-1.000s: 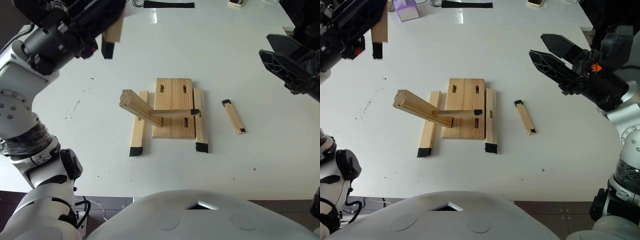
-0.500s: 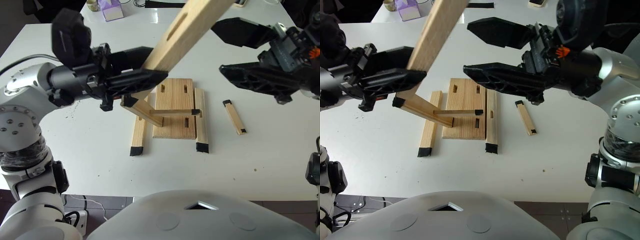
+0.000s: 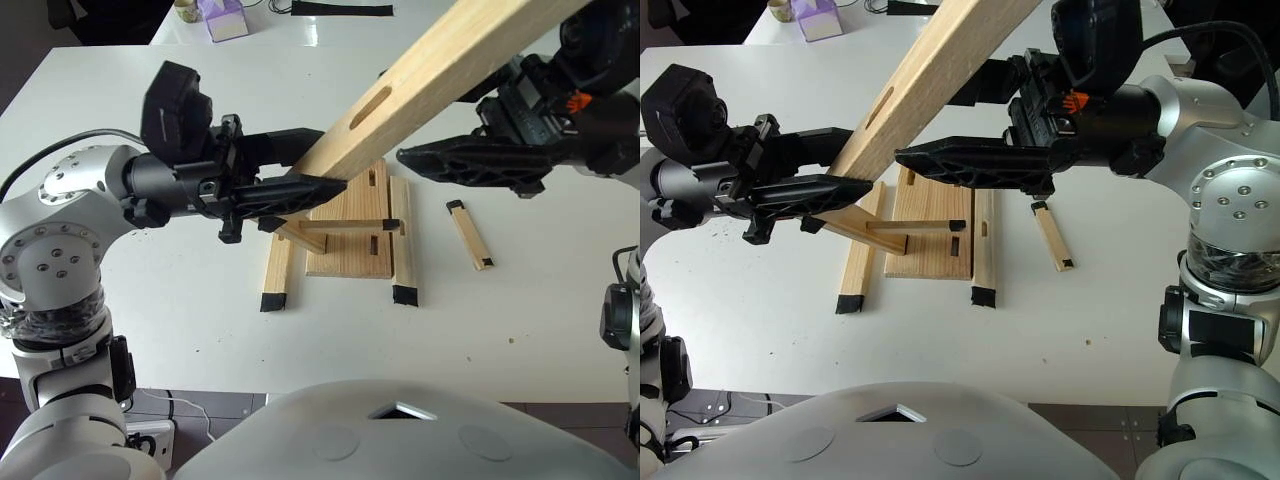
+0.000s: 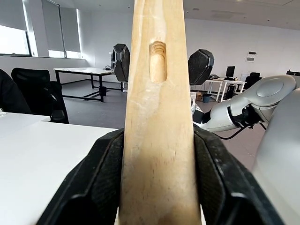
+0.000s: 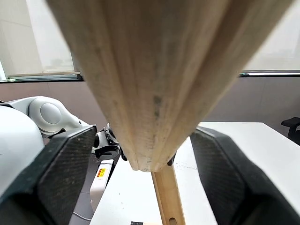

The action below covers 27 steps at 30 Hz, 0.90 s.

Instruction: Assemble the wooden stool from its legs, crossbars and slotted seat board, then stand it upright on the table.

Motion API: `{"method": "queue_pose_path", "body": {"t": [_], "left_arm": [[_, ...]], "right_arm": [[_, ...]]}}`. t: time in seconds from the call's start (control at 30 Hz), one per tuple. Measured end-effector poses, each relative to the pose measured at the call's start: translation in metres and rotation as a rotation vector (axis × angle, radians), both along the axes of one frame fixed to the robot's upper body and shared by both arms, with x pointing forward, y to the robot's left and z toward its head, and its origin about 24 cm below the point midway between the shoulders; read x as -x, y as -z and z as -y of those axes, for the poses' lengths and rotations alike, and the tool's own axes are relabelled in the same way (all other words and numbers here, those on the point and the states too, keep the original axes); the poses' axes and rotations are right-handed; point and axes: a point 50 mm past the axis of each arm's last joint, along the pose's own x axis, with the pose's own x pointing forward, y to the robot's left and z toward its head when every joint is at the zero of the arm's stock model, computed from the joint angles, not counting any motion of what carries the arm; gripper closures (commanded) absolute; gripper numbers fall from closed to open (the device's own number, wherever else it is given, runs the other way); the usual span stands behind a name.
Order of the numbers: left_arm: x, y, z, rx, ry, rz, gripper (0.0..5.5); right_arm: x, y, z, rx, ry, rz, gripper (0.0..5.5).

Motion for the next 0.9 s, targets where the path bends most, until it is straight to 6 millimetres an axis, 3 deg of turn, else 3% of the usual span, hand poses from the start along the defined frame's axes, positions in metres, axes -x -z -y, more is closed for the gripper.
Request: {"method": "queue_pose_path", "body": {"t": [0.27,0.73,0.9], "left_arm": [[0.0016,0.0115,-0.0042,-0.026,-0.017,-0.002,3.50],[-0.0006,0.0118,-0.0038,-0.047,-0.022,0.025,3.50],[-0.0009,0.0098,-0.0013,-0.035,-0.016,-0.028,2.64]], "right_arm": [[-0.0035,0.0058,-0.0069,-0.002,0.003,-0.012,3.47],[-0.0050,0.0075,-0.0071,0.015,0.010,0.019,3.49],[-0.0058,0.0095,-0.0072,0.030,0.025,0.022,3.49]]}}
